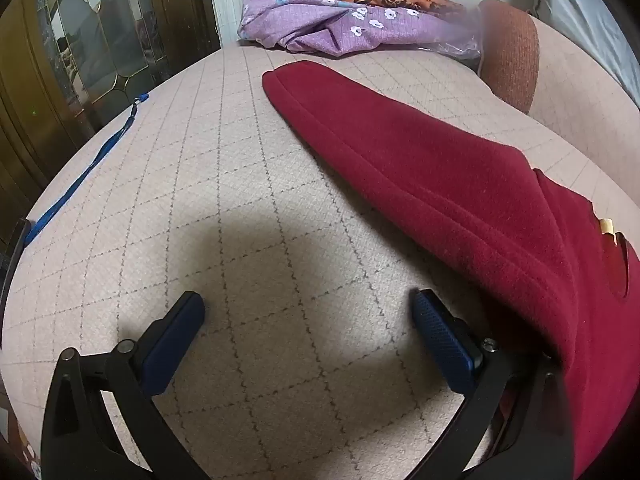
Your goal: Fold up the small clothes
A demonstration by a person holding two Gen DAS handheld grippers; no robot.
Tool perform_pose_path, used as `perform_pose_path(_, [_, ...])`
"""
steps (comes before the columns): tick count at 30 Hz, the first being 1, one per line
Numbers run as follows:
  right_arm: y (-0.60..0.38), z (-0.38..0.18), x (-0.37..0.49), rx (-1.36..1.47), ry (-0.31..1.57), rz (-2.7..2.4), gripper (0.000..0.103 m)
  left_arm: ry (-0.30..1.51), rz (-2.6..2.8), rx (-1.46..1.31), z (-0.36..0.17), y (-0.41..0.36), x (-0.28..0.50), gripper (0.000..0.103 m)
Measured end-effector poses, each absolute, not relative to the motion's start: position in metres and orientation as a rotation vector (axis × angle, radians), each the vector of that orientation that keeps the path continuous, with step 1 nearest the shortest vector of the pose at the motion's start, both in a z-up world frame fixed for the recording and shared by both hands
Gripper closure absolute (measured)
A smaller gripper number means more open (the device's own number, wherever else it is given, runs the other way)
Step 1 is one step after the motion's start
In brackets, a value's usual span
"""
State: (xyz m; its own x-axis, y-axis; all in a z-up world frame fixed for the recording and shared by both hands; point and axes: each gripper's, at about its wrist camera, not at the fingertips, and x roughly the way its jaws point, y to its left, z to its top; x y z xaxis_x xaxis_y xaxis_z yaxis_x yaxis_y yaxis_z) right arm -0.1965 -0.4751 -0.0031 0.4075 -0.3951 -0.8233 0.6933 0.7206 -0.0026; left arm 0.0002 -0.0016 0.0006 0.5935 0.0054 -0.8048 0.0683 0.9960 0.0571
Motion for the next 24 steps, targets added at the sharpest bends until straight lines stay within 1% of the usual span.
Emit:
perform_pose_path(5, [-0.475,-0.003,-0.196,0.367,0.920,-0.705,0.001,0.959,-0.053,0.061,0.010,0.002,-0.007,0.000])
perform_pose_path(8, [-0.477,-0.001,-0.195,0.369,0.934,-0.697,0.001,0.905,-0.098,0.021,0.025,0.016,-0.027,0.000])
perform_pose_path(11, [-0.476,0.012,-0.197,0.375,1.038,-0.630,0.002,0.841,-0.106,0.061,0.046,0.007,-0.049,0.000])
perform_pose_path(13, [-0.474,0.028,-0.212,0.389,1.057,-0.662,0.006,0.811,-0.133,0.088,0.061,0.002,-0.067,0.000])
perform_pose_path(20, [-0.416,0.110,-0.283,0.367,0.939,-0.542,0.005,0.754,-0.222,0.103,0.098,-0.021,-0.098,0.000])
perform_pose_path(22, [-0.387,0.119,-0.291,0.382,0.929,-0.422,0.005,0.761,-0.254,0.099,0.101,-0.031,-0.109,0.000])
perform_pose_path(24, [-0.365,0.116,-0.289,0.374,0.963,-0.351,0.005,0.768,-0.278,0.099,0.101,-0.040,-0.119,0.000])
